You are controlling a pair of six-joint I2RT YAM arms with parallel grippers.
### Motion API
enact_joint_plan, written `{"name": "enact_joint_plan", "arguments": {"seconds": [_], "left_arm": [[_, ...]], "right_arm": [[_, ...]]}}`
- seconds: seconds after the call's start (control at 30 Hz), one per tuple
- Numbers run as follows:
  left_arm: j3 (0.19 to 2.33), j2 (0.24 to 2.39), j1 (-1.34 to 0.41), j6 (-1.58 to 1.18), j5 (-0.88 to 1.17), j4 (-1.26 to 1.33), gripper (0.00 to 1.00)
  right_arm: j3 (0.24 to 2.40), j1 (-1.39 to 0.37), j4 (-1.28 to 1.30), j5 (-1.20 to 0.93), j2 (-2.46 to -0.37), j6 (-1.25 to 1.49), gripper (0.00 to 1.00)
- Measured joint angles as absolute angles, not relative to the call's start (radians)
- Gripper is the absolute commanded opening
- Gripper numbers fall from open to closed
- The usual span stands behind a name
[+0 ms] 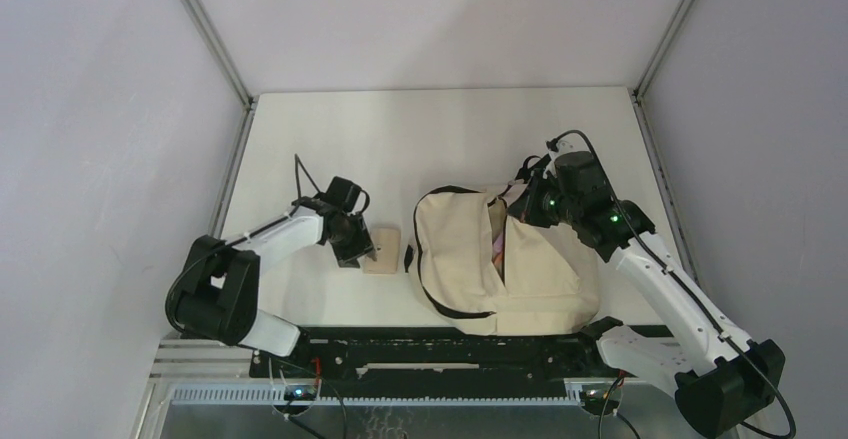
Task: Pack the student bag
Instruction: Pick up the personal item from the center of the board.
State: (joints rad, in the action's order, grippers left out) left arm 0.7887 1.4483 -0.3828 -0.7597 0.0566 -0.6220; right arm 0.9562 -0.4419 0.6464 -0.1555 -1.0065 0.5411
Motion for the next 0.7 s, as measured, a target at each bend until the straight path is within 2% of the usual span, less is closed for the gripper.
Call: {"name": "enact_joint_plan", "arguments": {"seconds": [0.1, 0.17, 0.23, 0.33, 0.53, 0.7], "left_arm": [[0.773, 1.474, -0.381, -0.763, 0.082, -0.601, 0.45], [0.772, 1.48, -0.379, -0.765, 0.096, -0.589, 0.38], [0.772, 1.489, -0.377, -0.77, 0.118, -0.575, 0.26], [0.773, 1.497, -0.375, -0.779, 0.153, -0.55, 0.02], [0.773, 1.481, -0.376, -0.787, 0.151, -0.555, 0.0], [0.773, 1.396, -0.382, -0.785, 0.052, -0.598, 0.0]], "right_arm": [[0.956, -0.442, 0.645, -0.161, -1.01, 0.541, 0.0], [0.956, -0.442, 0.64, -0.164, -1.013, 0.542, 0.0], [0.956, -0.442, 0.639, -0.167, -1.014, 0.542, 0.0], [0.956, -0.443, 0.639, -0.167, -1.014, 0.546, 0.0], [0.956, -0.444, 0.639, -0.167, -1.014, 0.548, 0.0], [0.956, -0.445, 0.639, -0.167, -1.014, 0.548, 0.0]]}}
